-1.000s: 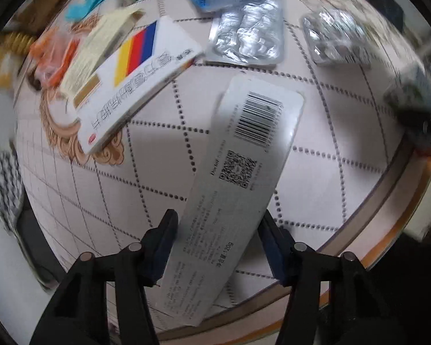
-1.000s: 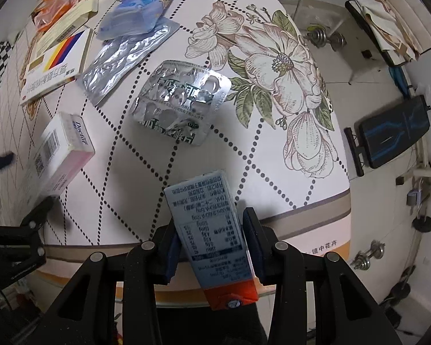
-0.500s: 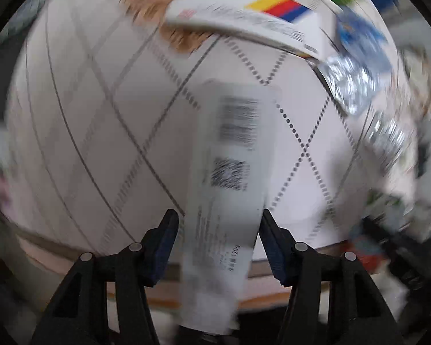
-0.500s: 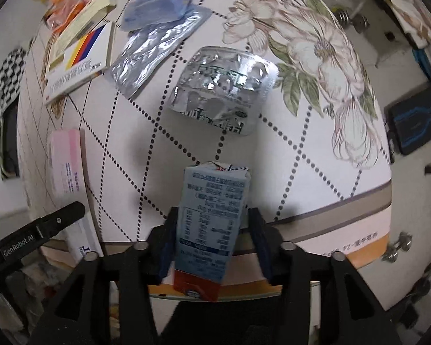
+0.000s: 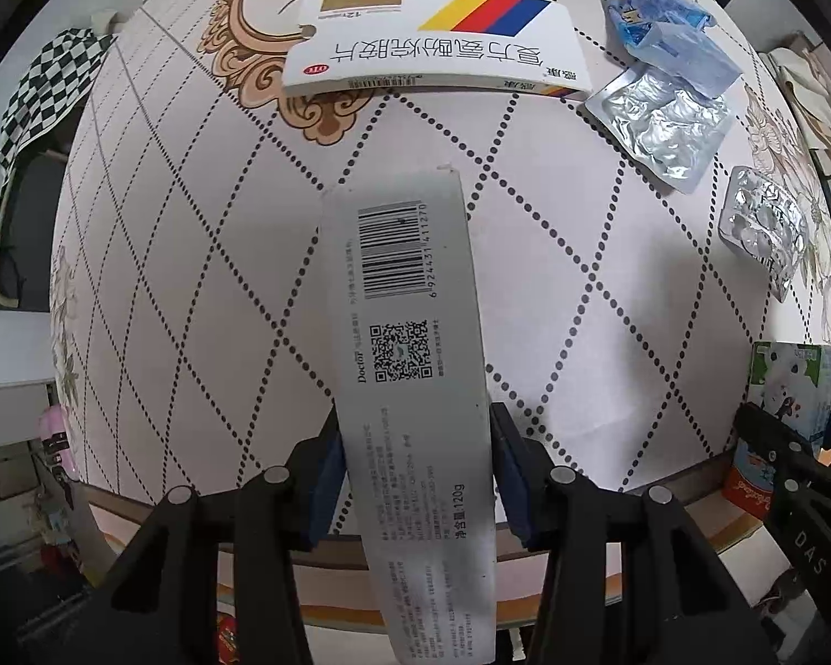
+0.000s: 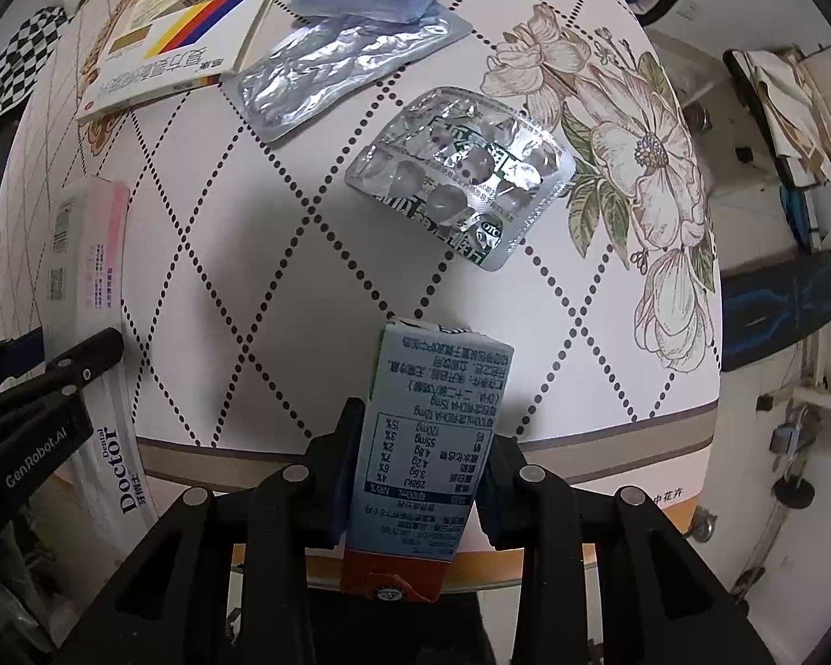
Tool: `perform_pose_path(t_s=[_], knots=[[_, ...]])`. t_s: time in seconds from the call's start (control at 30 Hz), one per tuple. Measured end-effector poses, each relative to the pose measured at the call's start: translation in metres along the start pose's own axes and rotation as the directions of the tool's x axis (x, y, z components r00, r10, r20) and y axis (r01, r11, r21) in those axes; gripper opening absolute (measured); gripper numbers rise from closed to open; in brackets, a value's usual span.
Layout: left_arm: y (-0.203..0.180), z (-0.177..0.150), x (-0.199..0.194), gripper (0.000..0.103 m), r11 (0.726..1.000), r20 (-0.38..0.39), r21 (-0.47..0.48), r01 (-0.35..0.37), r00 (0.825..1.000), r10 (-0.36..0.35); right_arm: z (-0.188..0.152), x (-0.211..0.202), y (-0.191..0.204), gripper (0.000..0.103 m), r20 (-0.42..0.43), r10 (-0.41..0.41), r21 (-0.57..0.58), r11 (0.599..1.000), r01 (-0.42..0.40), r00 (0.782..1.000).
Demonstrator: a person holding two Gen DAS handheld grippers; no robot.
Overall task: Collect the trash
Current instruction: 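Carry the toothpaste box and drink carton down toward the trash bin with both tools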
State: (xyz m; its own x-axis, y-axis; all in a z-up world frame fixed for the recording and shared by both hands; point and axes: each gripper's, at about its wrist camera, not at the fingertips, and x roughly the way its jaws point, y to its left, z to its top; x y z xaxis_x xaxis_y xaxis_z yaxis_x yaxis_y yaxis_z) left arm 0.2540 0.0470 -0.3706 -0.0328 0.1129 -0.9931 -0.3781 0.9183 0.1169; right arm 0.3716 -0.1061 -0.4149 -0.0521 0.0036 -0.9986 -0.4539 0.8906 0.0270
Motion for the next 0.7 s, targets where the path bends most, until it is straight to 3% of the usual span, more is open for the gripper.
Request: perform_pose_path(t_s=[0.23,0.33,0.57,0.7], knots=[[0.008,-0.047,-0.044,0.044,0.999,0.09,-0.036,0.012,0.996,-0.009,-0.024,-0.017,0.006,0.035,0.06,0.0,-0.055,0.998,0.003,0.998],[0.015,-0.066,-0.071,0.044,0.999,0.154,-0.042,0.016,0.988,-0.009,-0.037,-0.04,0.013,0.035,0.127,0.003,-0.079,0.997,0.008,0.992],[0.033,-0.113,-0.121,0.044,0.999,0.296,-0.014,0.034,0.955,-0.028,-0.089,-0.099,0.039,0.035,0.29,0.006,-0.11,0.994,0.026,0.957],[0.05,-0.158,-0.137,0.044,0.998,0.343,0.016,0.067,0.937,-0.068,-0.134,-0.13,0.05,0.035,0.347,0.007,-0.101,0.994,0.03,0.938]])
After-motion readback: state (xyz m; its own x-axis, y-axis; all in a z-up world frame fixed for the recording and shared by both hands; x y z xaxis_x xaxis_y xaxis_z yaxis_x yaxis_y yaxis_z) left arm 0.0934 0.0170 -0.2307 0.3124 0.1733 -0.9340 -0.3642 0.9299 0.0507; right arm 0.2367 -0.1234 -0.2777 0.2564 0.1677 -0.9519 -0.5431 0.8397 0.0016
